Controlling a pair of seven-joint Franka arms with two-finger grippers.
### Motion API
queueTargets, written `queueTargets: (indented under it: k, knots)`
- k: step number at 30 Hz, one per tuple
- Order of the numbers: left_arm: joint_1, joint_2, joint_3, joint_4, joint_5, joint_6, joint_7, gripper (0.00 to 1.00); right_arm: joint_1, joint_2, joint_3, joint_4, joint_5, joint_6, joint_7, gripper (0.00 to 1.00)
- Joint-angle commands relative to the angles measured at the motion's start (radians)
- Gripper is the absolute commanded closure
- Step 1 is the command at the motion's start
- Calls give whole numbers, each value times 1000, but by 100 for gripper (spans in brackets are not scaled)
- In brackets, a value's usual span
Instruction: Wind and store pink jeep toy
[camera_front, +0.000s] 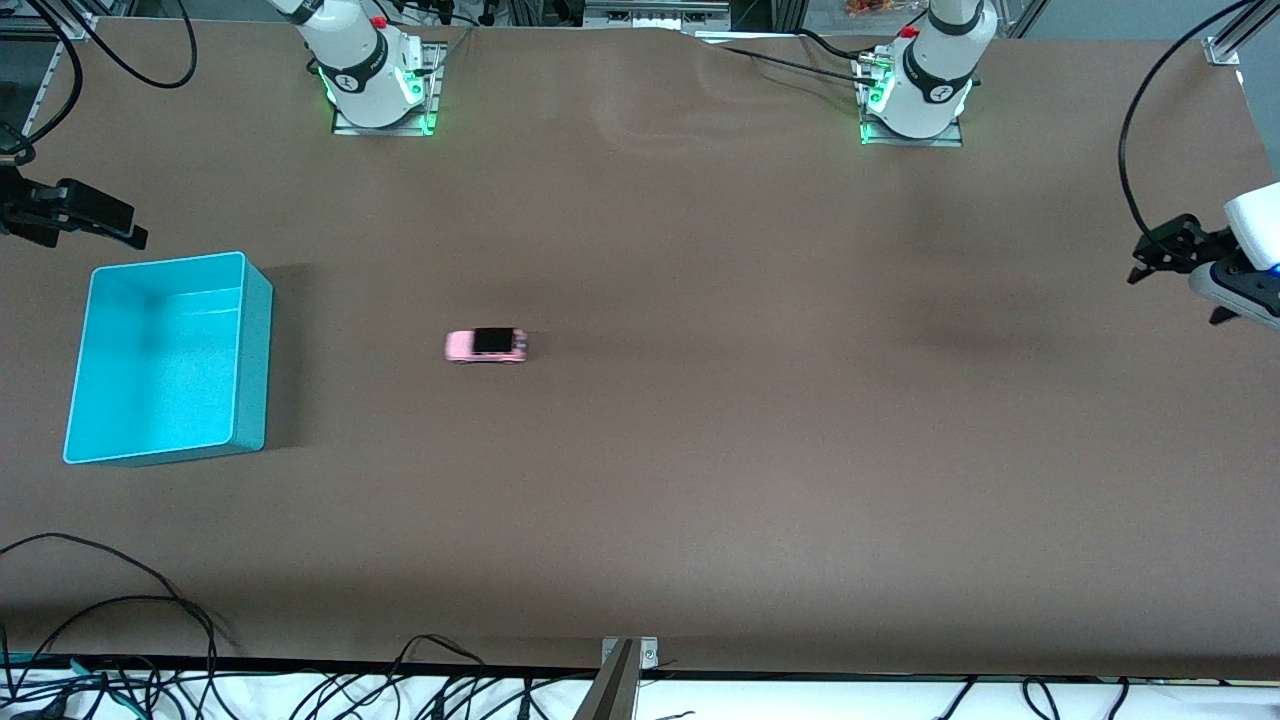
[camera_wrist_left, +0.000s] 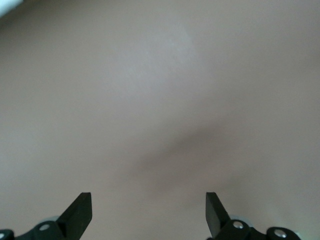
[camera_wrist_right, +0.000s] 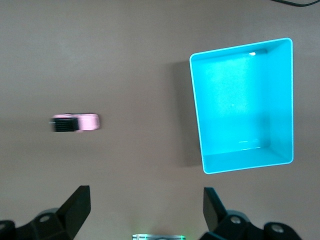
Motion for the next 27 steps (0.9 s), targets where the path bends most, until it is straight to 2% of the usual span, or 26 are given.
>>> queueTargets:
  k: [1,15,23,27]
  knots:
    - [20,-56,-48,-15,11,-81,-183,0,-6,-13,0,-15,16,11,-8,0]
    - [28,-68,-60,-15,11,-92,-210,0,-3,-13,1,-15,-18,14,-8,0]
    - [36,-71,-66,-13,11,-101,-229,0,0,2,4,-30,-13,80,-8,0]
    - [36,-79,-66,-13,11,-106,-236,0,8,-4,9,-74,-15,135,-6,0]
